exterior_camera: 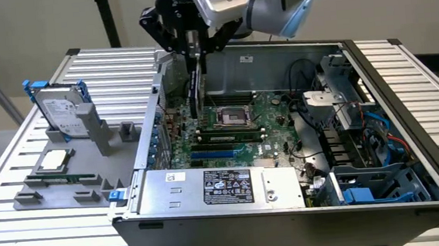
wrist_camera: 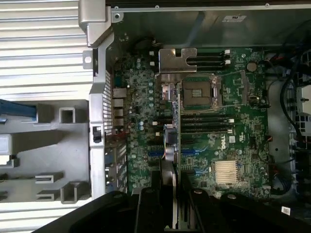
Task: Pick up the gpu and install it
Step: 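Pick up the gpu and move the gpu toward the slot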
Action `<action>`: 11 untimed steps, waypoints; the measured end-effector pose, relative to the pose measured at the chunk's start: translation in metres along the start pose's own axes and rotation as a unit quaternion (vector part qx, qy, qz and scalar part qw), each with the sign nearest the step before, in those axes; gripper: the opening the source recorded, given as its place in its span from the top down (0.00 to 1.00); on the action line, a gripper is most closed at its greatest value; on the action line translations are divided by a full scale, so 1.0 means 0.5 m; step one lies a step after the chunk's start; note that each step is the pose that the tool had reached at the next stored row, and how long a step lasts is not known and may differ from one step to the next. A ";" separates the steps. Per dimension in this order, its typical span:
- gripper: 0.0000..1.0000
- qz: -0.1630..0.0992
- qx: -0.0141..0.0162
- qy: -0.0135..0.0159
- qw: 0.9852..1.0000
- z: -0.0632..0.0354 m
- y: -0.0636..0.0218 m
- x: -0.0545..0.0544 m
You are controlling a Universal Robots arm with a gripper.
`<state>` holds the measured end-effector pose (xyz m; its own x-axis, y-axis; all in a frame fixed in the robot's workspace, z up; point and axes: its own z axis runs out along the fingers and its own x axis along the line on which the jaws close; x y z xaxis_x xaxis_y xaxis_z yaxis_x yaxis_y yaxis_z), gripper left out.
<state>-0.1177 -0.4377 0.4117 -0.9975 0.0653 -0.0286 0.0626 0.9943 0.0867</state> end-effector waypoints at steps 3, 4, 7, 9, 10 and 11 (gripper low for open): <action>0.73 0.000 0.000 0.000 1.000 0.012 0.003 -0.027; 0.73 0.000 0.001 0.000 1.000 0.016 0.004 -0.036; 0.73 0.000 0.001 0.000 1.000 0.028 0.006 -0.063; 0.73 0.000 0.002 0.000 1.000 0.036 0.008 -0.081; 0.73 0.000 0.002 0.000 1.000 0.040 0.009 -0.089; 0.73 0.000 0.003 0.000 1.000 0.044 0.009 -0.098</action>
<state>-0.0677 -0.4345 0.3917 -0.9975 0.0651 -0.0289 0.0626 0.9947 0.0814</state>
